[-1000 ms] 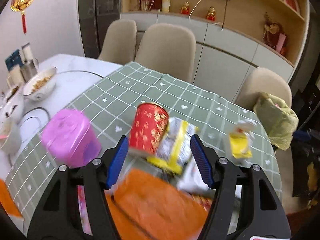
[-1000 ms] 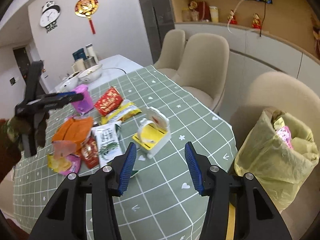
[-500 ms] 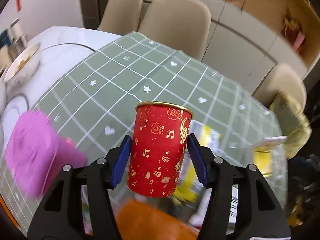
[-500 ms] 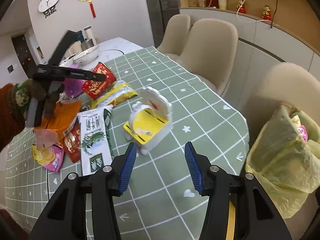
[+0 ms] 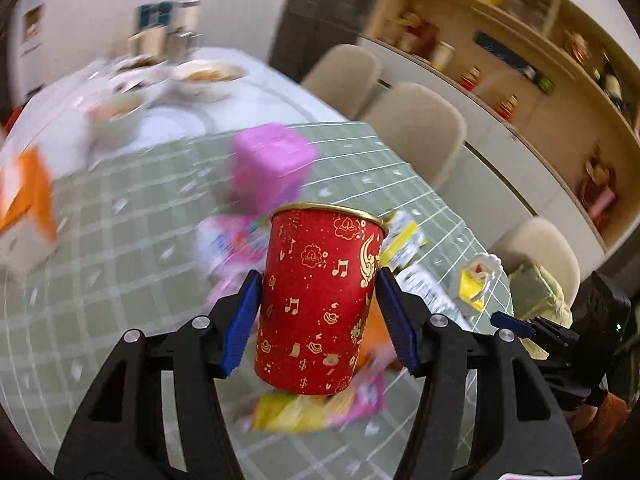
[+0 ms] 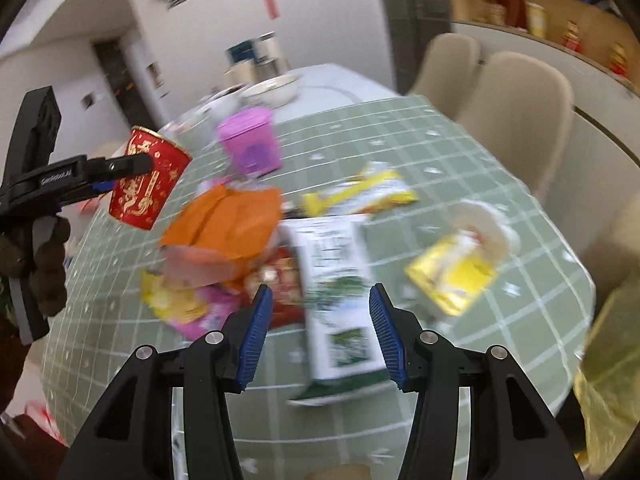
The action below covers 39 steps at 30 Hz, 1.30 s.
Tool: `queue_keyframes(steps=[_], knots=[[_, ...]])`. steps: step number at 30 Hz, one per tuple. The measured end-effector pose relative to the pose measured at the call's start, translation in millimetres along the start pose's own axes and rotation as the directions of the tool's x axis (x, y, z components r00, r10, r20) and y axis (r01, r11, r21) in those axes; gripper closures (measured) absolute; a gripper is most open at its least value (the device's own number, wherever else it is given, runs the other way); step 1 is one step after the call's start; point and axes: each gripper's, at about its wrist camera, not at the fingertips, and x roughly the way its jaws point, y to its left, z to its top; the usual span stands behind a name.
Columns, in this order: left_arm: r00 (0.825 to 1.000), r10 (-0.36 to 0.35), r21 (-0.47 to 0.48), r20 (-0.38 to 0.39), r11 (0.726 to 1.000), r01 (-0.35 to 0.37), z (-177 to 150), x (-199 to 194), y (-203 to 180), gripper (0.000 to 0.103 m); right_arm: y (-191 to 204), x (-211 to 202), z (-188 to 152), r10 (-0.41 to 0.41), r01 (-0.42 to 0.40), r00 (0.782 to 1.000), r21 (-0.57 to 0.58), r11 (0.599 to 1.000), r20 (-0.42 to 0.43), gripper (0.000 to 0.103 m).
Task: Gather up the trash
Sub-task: 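Grasp the yellow-pink chip bag with the right tool while the left holds the red cup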
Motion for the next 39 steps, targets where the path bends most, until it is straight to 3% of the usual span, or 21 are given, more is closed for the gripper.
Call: queue_keyframes(steps=[6,10,13,19,22,25,29,34,39], knots=[[1.000,0.025,-0.132,0.009,0.991,-0.023,-48,-33,43,0.047,31,15,0,-0.026,0.025,0.999,-0.018,1.000,-0.026,0.055],[1.000,0.024,-0.147,0.000,0.989,-0.024,-69,-45,50,0.047,67,24,-7,0.020,-0.025,0.999,-0.107,0.994,-0.049,0.055],[1.000,0.013,-0.150,0.002,0.989,-0.013,-78,-55,58,0.047,87,39,-10,0.103,-0.117,0.989,-0.136,0.984,-0.103,0.055],[1.000,0.018,-0.147,0.002,0.989,-0.017,-76,-56,82,0.047,116,86,3,-0.015,-0.022,0.993,-0.312,0.950,-0.115,0.055],[1.000,0.014,-0.181,0.009,0.983,-0.012,-76,-54,90,0.047,109,104,8,-0.049,0.007,0.991,-0.319,0.948,-0.125,0.055],[1.000,-0.003,-0.210,0.009,0.978,0.005,-82,-53,95,0.047,100,119,11,-0.027,-0.024,0.984,-0.285,0.958,-0.174,0.055],[1.000,-0.001,-0.231,-0.016,0.973,-0.003,-87,-46,102,0.047,105,109,1,0.051,-0.110,0.975,-0.269,0.957,-0.218,0.055],[1.000,0.005,-0.263,-0.022,0.965,-0.010,-88,-42,111,0.047,106,86,-23,0.090,-0.150,0.962,-0.224,0.963,-0.257,0.055],[0.999,0.006,-0.275,-0.035,0.961,-0.015,-90,-38,111,0.047,102,65,-34,0.038,-0.094,0.975,-0.248,0.964,-0.220,0.055]])
